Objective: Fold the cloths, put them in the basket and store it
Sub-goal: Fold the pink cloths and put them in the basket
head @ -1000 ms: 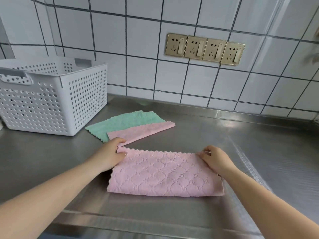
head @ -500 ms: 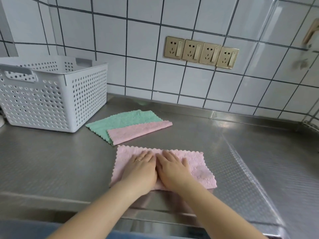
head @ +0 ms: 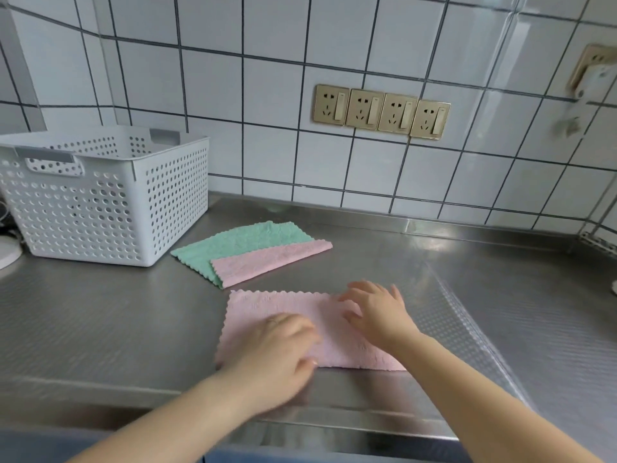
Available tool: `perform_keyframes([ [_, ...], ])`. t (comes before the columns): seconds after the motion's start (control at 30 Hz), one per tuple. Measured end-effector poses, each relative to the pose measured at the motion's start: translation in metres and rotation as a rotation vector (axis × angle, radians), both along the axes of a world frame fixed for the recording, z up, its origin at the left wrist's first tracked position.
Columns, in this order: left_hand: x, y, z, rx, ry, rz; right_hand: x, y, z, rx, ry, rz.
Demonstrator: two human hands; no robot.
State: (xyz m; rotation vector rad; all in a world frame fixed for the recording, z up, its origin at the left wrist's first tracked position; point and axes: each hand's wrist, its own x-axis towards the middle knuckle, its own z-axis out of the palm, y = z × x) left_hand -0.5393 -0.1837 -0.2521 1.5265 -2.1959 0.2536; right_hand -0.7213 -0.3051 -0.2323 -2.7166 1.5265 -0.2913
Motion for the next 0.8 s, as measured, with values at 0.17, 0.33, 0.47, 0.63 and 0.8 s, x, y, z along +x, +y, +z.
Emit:
perform_keyframes([
  [0.17,-0.024,-0.004,-0.008,0.011,-0.088,-0.018,0.035,-0.011,0.0,0.129,-0.038,0.185],
  [0.33,-0.019,-0.004,-0.006,0.04,-0.146,-0.006,0.032,-0.02,0.004,0.098,0.026,0.203],
  [0.47,-0.001,0.006,-0.006,0.015,-0.083,-0.035,0.01,-0.013,0.011,0.074,0.056,0.222],
  [0.63,0.029,0.009,-0.004,-0.01,-0.073,-0.013,-0.022,0.012,0.013,0.059,0.073,0.205],
  [0.8,0.051,-0.006,0.001,0.055,-0.106,0.04,-0.032,0.044,0.011,0.113,0.021,0.254],
])
